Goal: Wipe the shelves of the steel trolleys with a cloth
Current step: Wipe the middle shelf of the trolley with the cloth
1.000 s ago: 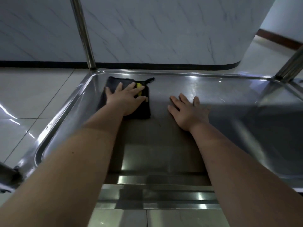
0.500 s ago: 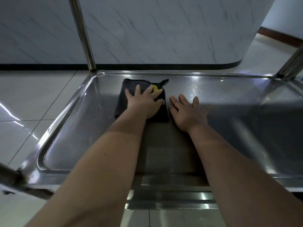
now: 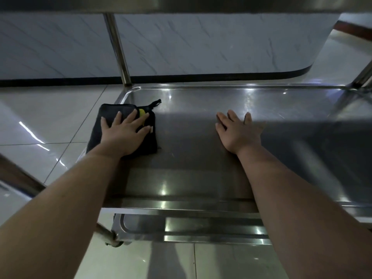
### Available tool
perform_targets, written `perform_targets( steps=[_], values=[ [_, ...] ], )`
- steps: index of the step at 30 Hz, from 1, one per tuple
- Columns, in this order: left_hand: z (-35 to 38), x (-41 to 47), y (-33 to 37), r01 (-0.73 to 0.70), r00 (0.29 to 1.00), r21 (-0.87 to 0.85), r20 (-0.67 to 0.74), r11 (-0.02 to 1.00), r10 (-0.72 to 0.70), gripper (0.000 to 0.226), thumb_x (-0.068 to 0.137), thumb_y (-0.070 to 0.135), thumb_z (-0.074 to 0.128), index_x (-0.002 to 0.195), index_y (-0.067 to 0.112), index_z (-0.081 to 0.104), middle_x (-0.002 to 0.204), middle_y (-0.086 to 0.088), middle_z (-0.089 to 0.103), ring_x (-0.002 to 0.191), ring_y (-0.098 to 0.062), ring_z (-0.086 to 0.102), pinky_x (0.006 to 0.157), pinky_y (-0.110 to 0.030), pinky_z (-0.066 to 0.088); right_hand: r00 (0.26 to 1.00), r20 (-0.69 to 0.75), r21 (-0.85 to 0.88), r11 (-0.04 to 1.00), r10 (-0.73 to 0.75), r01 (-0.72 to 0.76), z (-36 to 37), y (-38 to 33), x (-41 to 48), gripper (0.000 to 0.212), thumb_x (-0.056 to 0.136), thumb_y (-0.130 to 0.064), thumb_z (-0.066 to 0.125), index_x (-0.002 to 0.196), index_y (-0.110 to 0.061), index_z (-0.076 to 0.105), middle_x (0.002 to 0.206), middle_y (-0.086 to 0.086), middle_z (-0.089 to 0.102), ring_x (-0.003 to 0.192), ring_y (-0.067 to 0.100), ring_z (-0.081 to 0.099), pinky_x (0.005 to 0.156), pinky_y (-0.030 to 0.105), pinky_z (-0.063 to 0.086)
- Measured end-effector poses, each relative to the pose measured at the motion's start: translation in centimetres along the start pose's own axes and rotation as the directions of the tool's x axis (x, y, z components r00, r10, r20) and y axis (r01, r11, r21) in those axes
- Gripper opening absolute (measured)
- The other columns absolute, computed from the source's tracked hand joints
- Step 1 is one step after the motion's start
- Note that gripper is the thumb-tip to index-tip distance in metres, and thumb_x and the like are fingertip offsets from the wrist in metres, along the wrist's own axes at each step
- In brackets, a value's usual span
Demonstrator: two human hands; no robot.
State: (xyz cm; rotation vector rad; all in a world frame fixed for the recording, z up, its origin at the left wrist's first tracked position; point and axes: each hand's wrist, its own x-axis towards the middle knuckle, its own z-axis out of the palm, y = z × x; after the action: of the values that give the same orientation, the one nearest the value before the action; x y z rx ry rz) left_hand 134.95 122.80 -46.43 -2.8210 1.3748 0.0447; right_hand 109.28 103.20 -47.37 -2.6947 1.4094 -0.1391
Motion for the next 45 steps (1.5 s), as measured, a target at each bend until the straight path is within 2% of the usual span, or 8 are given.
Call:
perform_targets(
  steps=[3,8,12,18,28,35,40,45],
  values=[
    [-0.4,-2.0,4.2,-0.023,1.0,-0.09,0.003,0.996,0.024,0.054,0.094,0.067,0.018,0.145,0.059,0.004,0.162,0.017,-0.002,0.149,-0.03,-0.004,0.111,-0.067,-0.005,1.0,-0.004,-0.031,1.0,0.005,-0.005,-0.3,-0.1,-0.2,0.053,0.1,-0.059,0.013,0.152,-0.047,0.009,0.164,-0.013,0.004,0.148,0.041,0.0,0.108,0.075,0.0],
    [0.9,-8.4,12.2,-0.268,0.963,-0.101,-0.021,0.958,0.268,0.062,0.082,0.075,0.001,0.142,0.062,-0.003,0.16,0.021,-0.007,0.148,-0.027,-0.012,0.11,-0.066,-0.012,0.999,-0.026,-0.011,1.0,-0.029,0.028,-0.5,0.1,-0.5,0.053,0.1,-0.057,0.018,0.152,-0.044,0.017,0.163,-0.01,0.011,0.147,0.043,0.002,0.106,0.078,-0.002],
    [0.7,-8.5,12.4,-0.242,0.97,-0.114,0.003,0.964,0.244,0.058,0.087,0.074,0.008,0.142,0.063,-0.004,0.16,0.021,-0.01,0.148,-0.027,-0.015,0.11,-0.067,-0.01,0.999,-0.017,0.014,0.999,-0.048,0.048,-1.0,-0.1,-1.4,0.052,0.101,-0.053,0.022,0.15,-0.037,0.025,0.16,-0.008,0.02,0.146,0.039,0.008,0.108,0.072,0.008],
    [0.4,-8.7,12.5,-0.22,0.975,-0.127,0.007,0.967,0.223,0.058,0.088,0.072,0.012,0.143,0.062,-0.002,0.16,0.021,-0.007,0.149,-0.025,-0.013,0.112,-0.066,-0.008,0.986,0.167,0.008,1.0,-0.009,0.008,-1.0,0.4,-7.1,0.059,0.101,-0.056,0.012,0.154,-0.038,-0.005,0.164,-0.009,-0.01,0.15,0.031,-0.01,0.118,0.055,-0.006],
    [0.0,-8.9,13.4,-0.208,0.976,-0.076,0.048,0.975,0.212,0.056,0.091,0.069,0.011,0.144,0.06,-0.003,0.161,0.019,-0.008,0.148,-0.029,-0.014,0.11,-0.068,-0.008,0.998,0.061,0.03,1.0,-0.008,0.006,-1.3,1.2,-12.7,0.055,0.102,-0.053,0.017,0.154,-0.04,0.009,0.164,-0.009,0.003,0.151,0.027,-0.002,0.118,0.055,-0.006],
    [-0.3,-9.9,20.4,-0.266,0.96,-0.118,0.059,0.957,0.274,0.053,0.092,0.065,0.011,0.144,0.061,-0.001,0.161,0.018,-0.006,0.148,-0.033,-0.015,0.106,-0.069,-0.014,0.999,0.026,0.09,0.996,0.026,-0.029,-1.5,1.9,-12.7,0.052,0.104,-0.034,0.021,0.156,-0.031,0.013,0.164,-0.012,0.007,0.151,0.02,0.001,0.121,0.049,-0.001],
    [0.2,-10.9,14.7,-0.227,0.973,-0.08,0.029,0.971,0.23,0.058,0.086,0.074,0.009,0.142,0.063,0.001,0.161,0.02,-0.003,0.149,-0.029,-0.01,0.11,-0.068,-0.01,0.997,0.068,0.061,0.998,0.019,-0.023,-1.5,2.0,-12.5,0.053,0.104,-0.039,0.017,0.156,-0.035,0.009,0.164,-0.014,0.002,0.151,0.02,-0.001,0.121,0.048,-0.003],
    [-0.8,-11.0,3.9,0.004,0.997,-0.068,0.083,0.998,0.002,0.057,0.089,0.074,0.014,0.144,0.061,0.002,0.161,0.019,-0.004,0.149,-0.028,-0.008,0.112,-0.067,-0.008,0.993,0.115,0.008,1.0,0.006,-0.007,-1.6,1.5,-12.7,0.06,0.098,-0.059,0.017,0.154,-0.042,0.005,0.164,-0.011,-0.001,0.151,0.028,-0.003,0.118,0.055,-0.007]
  ],
)
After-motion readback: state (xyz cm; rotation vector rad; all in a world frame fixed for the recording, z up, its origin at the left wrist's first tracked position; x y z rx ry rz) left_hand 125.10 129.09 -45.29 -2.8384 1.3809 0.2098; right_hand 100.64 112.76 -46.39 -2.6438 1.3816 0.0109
